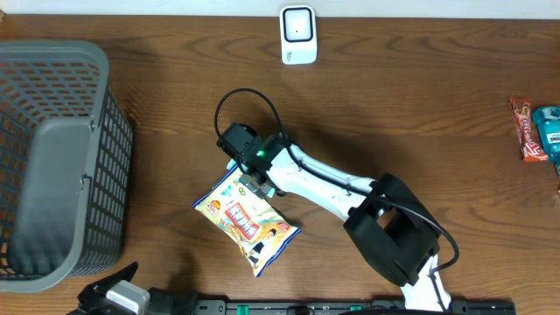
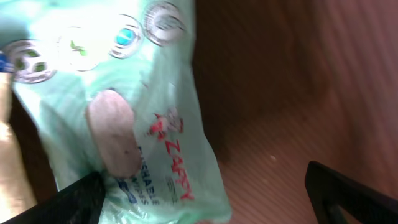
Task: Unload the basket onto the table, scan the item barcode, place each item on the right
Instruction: 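Reach the right gripper down to the light-blue wet-wipe pack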
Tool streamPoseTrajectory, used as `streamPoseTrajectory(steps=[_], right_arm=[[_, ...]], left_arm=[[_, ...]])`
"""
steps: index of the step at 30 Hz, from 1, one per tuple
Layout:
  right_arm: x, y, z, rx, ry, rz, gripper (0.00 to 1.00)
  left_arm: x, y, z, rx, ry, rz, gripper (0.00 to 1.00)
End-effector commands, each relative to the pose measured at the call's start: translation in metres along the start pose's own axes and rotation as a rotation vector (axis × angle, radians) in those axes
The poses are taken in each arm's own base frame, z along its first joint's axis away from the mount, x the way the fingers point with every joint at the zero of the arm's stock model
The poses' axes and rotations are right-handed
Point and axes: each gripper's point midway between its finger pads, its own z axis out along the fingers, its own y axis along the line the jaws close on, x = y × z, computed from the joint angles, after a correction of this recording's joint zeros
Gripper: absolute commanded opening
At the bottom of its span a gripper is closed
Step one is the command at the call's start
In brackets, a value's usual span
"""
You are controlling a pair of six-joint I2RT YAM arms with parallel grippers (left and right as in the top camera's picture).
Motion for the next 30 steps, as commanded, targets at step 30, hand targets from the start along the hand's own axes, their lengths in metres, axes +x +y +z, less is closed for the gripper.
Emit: streamPoseTrajectory(steps=[30], right_arm=[[-0.008, 0.010, -0.029, -0.179, -0.138, -0.335, 0.89]], left_arm=[[-0.001, -0.002, -0.001, 0.011, -0.009, 0.005, 0.98]])
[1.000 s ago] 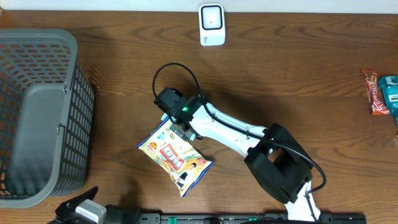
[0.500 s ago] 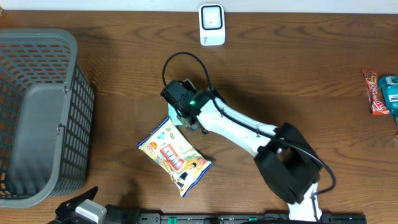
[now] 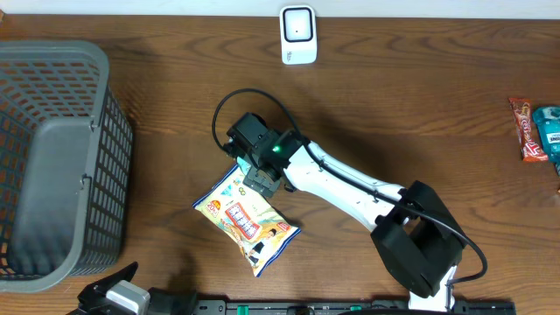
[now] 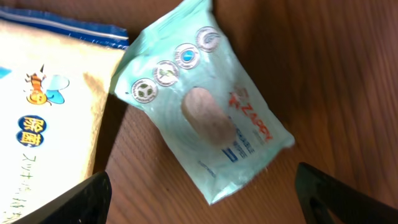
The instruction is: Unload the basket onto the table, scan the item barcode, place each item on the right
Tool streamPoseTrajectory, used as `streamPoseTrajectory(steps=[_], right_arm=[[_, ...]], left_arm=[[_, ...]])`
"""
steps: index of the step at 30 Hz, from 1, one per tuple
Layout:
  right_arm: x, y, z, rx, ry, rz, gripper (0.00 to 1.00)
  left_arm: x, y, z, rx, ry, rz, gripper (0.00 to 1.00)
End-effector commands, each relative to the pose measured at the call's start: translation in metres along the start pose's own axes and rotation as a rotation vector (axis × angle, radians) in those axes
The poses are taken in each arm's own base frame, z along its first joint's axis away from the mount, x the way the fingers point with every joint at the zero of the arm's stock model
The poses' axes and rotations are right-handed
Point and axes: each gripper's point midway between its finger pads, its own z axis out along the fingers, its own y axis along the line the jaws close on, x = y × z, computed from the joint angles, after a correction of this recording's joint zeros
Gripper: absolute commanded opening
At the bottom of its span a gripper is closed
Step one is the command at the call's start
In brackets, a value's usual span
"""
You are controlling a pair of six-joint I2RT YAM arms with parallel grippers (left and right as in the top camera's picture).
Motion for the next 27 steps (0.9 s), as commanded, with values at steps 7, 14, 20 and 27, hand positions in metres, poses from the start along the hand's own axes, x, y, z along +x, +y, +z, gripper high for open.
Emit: streamPoseTrajectory(steps=[7, 14, 20, 27], right_arm=[[0.005, 0.013, 0.021, -0.009, -0.045, -0.174, 0.82], [0.002, 0.008, 0.038, 0.048, -0.103, -0.253, 0.51], [0.010, 0.011, 0.051, 0.063, -0.118, -0.263, 0.29], [0.025, 0.017, 0.065, 0.049, -0.084, -0.269, 0.43]], left_arm=[[-0.001, -0.002, -0.001, 0.011, -0.009, 0.005, 0.98], [-0.001, -0.002, -0.001, 0.011, -0.009, 0.005, 0.98], [-0.001, -0.002, -0.001, 0.011, -0.009, 0.005, 0.98], [-0.001, -0.002, -0.001, 0.011, -0.009, 0.005, 0.98]])
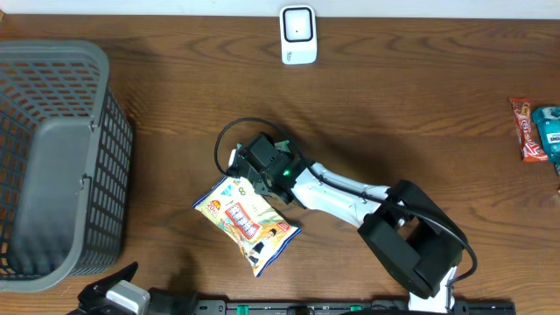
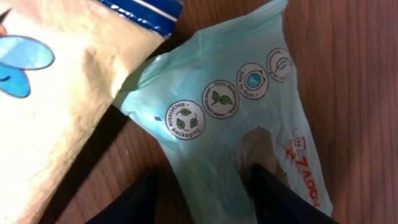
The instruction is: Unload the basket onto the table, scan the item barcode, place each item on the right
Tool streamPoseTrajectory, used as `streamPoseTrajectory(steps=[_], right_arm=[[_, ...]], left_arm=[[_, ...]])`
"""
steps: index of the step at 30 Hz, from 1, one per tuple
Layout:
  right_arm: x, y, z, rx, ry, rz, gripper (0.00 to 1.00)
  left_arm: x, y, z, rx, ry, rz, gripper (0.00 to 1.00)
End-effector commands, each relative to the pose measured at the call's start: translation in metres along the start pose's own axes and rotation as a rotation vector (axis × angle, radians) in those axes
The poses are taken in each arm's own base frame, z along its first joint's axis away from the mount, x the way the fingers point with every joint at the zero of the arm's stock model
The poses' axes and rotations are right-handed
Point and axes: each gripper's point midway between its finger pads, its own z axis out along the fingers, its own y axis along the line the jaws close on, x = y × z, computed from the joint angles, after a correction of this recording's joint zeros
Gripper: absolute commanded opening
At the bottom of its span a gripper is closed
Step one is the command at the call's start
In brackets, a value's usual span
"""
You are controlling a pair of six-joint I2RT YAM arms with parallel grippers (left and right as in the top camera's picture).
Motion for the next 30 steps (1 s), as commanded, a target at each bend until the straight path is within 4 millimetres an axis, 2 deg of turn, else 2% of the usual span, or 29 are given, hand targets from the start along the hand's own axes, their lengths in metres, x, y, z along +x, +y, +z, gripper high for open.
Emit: streamPoseTrajectory(steps=[1, 2, 4, 6, 10, 12, 14, 16, 18, 22, 25, 27, 28, 29, 30], right_arm=[[0.018, 0.012, 0.015, -0.025, 0.053, -0.014, 0.37], [0.018, 0.012, 0.015, -0.023, 0.050, -0.014, 0.31], [0.017, 0.011, 0.016, -0.021, 0.046, -0.010, 0.08], [0.017, 0.009, 0.017, -0.019, 0.043, 0.014, 0.01], [0.013, 0.003, 0.012, -0.038, 0.027, 0.151, 0.01], [0.007, 0.002, 0.003, -0.109, 0.007, 0.242, 0.01], [-0.003, 0.006, -0.015, -0.266, -0.030, 0.327, 0.01], [-0.017, 0.012, -0.044, -0.516, -0.110, 0.406, 0.01], [-0.028, 0.009, -0.072, -0.717, -0.196, 0.484, 0.01], [-0.032, -0.014, -0.118, -1.016, -0.390, 0.637, 0.01], [-0.021, -0.039, -0.138, -1.124, -0.489, 0.739, 0.01], [-0.014, -0.050, -0.141, -1.136, -0.516, 0.778, 0.01], [-0.008, -0.053, -0.135, -1.106, -0.488, 0.795, 0.04], [0.000, -0.053, -0.127, -1.066, -0.436, 0.815, 0.11], [0.006, -0.050, -0.121, -1.034, -0.392, 0.814, 0.23]], left_arm=[[-0.002, -0.002, -0.001, 0.011, -0.010, 0.005, 0.98], [-0.002, -0.002, -0.001, 0.011, -0.010, 0.005, 0.98], [-0.002, -0.002, -0.001, 0.011, -0.010, 0.005, 0.98], [-0.002, -0.002, -0.001, 0.011, -0.010, 0.005, 0.98], [-0.002, -0.002, -0.001, 0.011, -0.010, 0.005, 0.98], [-0.002, -0.002, -0.001, 0.011, -0.010, 0.005, 0.98], [-0.002, -0.002, -0.001, 0.011, -0.010, 0.005, 0.98], [-0.002, -0.002, -0.001, 0.011, -0.010, 0.005, 0.98], [-0.002, -0.002, -0.001, 0.011, -0.010, 0.005, 0.98], [-0.002, -0.002, -0.001, 0.011, -0.010, 0.005, 0.98], [-0.002, -0.002, -0.001, 0.011, -0.010, 0.005, 0.98], [-0.002, -0.002, -0.001, 0.011, -0.010, 0.005, 0.98], [-0.002, -0.002, -0.001, 0.011, -0.010, 0.005, 0.98], [-0.002, -0.002, -0.001, 0.011, -0.010, 0.005, 0.98], [-0.002, -0.002, -0.001, 0.011, -0.010, 0.005, 0.98]])
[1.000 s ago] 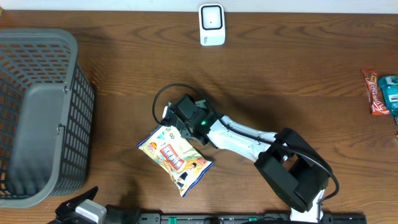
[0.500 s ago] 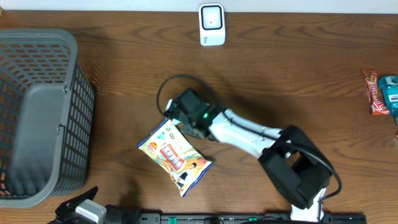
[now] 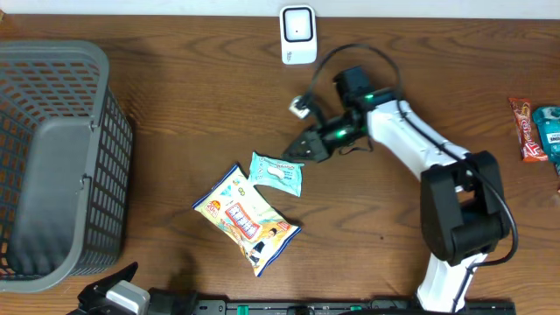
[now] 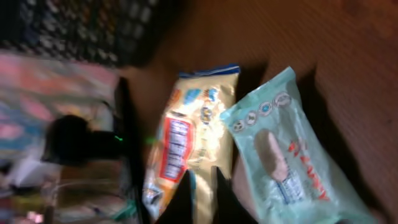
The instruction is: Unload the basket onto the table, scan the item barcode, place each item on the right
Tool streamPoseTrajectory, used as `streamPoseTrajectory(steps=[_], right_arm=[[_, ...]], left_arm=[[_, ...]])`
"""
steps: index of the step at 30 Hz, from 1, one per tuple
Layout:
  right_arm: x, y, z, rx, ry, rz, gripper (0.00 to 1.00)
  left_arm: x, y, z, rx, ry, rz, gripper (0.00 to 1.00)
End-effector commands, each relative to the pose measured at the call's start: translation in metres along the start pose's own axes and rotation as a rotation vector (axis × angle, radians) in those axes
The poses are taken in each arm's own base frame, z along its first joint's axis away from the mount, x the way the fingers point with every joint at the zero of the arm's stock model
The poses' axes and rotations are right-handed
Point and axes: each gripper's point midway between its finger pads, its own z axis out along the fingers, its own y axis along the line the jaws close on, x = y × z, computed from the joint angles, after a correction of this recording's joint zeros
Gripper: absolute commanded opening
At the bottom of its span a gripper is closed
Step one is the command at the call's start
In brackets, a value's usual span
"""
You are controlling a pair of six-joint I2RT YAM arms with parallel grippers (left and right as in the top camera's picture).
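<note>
A teal wipes packet (image 3: 278,173) lies flat on the wooden table, its left edge touching the top of a yellow snack bag (image 3: 248,219). My right gripper (image 3: 296,154) hovers just up and right of the packet, tilted towards it, jaws drawn together with nothing between them. In the right wrist view the teal packet (image 4: 283,149) and the yellow bag (image 4: 193,134) lie beyond the dark fingertips (image 4: 217,193). The white scanner (image 3: 298,35) stands at the table's far edge. Only part of my left arm (image 3: 114,297) shows at the bottom edge.
A grey mesh basket (image 3: 52,166) stands at the left. A red bar (image 3: 528,128) and a teal pack (image 3: 549,124) lie at the far right edge. A black rail (image 3: 350,306) runs along the front.
My right gripper was down on the teal packet beside the yellow bag with its fingers closed in on it. Now it sits higher and to the right, empty, and the packet lies uncovered.
My right gripper hung open low over the teal packet at the yellow bag's top edge, then a little higher over it. Then its fingers were narrowed on the packet. Now the arm is swung up and right, and the packet lies on the table next to the bag.
</note>
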Motion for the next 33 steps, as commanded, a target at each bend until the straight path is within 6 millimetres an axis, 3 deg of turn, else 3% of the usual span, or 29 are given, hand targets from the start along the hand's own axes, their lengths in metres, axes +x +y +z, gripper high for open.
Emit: streamPoseTrajectory(steps=[1, 2, 3, 4, 7, 16, 20, 25, 28, 31, 33], right_arm=[[0.001, 0.013, -0.002, -0.020, 0.009, -0.010, 0.36], [0.012, 0.007, 0.007, 0.051, 0.072, -0.062, 0.70], [0.017, -0.001, 0.013, 0.114, 0.112, -0.093, 0.80], [0.022, -0.012, 0.017, 0.199, 0.155, -0.119, 0.88], [0.033, -0.037, 0.023, 0.420, 0.265, -0.185, 0.92], [0.040, -0.040, 0.054, 0.700, 0.429, -0.406, 0.93], [0.041, -0.038, 0.064, 0.800, 0.470, -0.491, 0.89], [0.041, -0.055, 0.065, 0.962, 0.468, -0.576, 0.85], [0.053, -0.068, 0.072, 0.984, 0.457, -0.596, 0.83], [0.064, -0.082, 0.071, 1.008, 0.442, -0.599, 0.72], [0.065, -0.092, 0.067, 1.044, 0.419, -0.601, 0.53]], left_arm=[[-0.002, -0.002, -0.001, 0.011, -0.010, 0.005, 0.98], [-0.002, -0.002, -0.001, 0.012, -0.010, 0.005, 0.98], [-0.002, -0.002, -0.001, 0.011, -0.010, 0.005, 0.98], [-0.002, -0.002, -0.001, 0.011, -0.010, 0.005, 0.98], [-0.002, -0.002, -0.001, 0.012, -0.010, 0.005, 0.98], [-0.002, -0.002, -0.001, 0.011, -0.010, 0.005, 0.98], [-0.002, -0.002, -0.001, 0.012, -0.010, 0.005, 0.98], [-0.002, -0.002, -0.001, 0.011, -0.010, 0.005, 0.98], [-0.002, -0.002, -0.001, 0.012, -0.010, 0.005, 0.98], [-0.002, -0.002, -0.001, 0.011, -0.010, 0.005, 0.98], [-0.002, -0.002, -0.001, 0.011, -0.010, 0.005, 0.98]])
